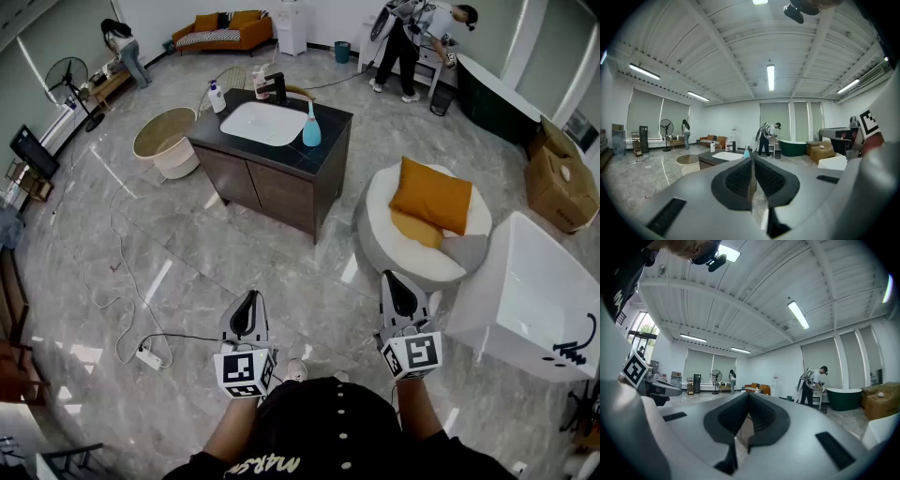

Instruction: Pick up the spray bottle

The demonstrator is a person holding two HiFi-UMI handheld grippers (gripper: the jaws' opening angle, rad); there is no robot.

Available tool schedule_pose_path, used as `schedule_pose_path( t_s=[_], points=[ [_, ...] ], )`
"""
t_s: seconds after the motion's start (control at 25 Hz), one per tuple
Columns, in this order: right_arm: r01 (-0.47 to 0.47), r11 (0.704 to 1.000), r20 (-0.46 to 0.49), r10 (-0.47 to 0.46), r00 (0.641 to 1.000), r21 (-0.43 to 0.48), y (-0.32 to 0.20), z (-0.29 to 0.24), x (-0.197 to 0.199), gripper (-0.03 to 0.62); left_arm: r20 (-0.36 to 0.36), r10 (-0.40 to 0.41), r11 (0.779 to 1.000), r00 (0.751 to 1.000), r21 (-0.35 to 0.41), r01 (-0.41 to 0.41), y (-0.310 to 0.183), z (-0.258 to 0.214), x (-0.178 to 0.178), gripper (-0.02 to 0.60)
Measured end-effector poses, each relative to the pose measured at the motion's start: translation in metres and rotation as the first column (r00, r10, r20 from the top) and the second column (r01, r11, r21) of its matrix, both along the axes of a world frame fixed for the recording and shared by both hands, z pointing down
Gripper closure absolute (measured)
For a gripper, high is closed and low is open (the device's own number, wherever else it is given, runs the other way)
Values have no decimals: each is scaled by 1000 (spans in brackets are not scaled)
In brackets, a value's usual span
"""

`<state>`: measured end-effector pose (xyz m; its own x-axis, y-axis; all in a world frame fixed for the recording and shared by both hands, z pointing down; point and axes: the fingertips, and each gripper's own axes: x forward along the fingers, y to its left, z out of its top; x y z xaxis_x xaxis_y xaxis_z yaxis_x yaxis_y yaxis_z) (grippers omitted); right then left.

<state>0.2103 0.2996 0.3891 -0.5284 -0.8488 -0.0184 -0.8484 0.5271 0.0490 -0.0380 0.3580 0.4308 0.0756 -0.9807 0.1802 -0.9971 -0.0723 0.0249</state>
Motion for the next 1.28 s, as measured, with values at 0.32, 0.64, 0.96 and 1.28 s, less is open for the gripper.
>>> schedule_pose_path(
  t_s=[0.32,0.64,0.96,1.28],
  points=[
    [2,1000,-5,-3,1000,-9,-3,6,-6,600,2,6,1000,1000,1,-6,-2,2,-5,554],
    [4,1000,-15,-4,1000,-6,-4,6,-19,600,-5,11,1000,1000,-5,-11,-4,3,-15,554],
    [-19,1000,-3,19,1000,-15,-4,12,-45,600,-4,62,998,998,0,-62,-6,10,-32,554],
    [-40,998,-5,40,999,-44,-16,26,-60,600,-6,88,996,996,-24,-88,-24,24,-49,554]
  ],
)
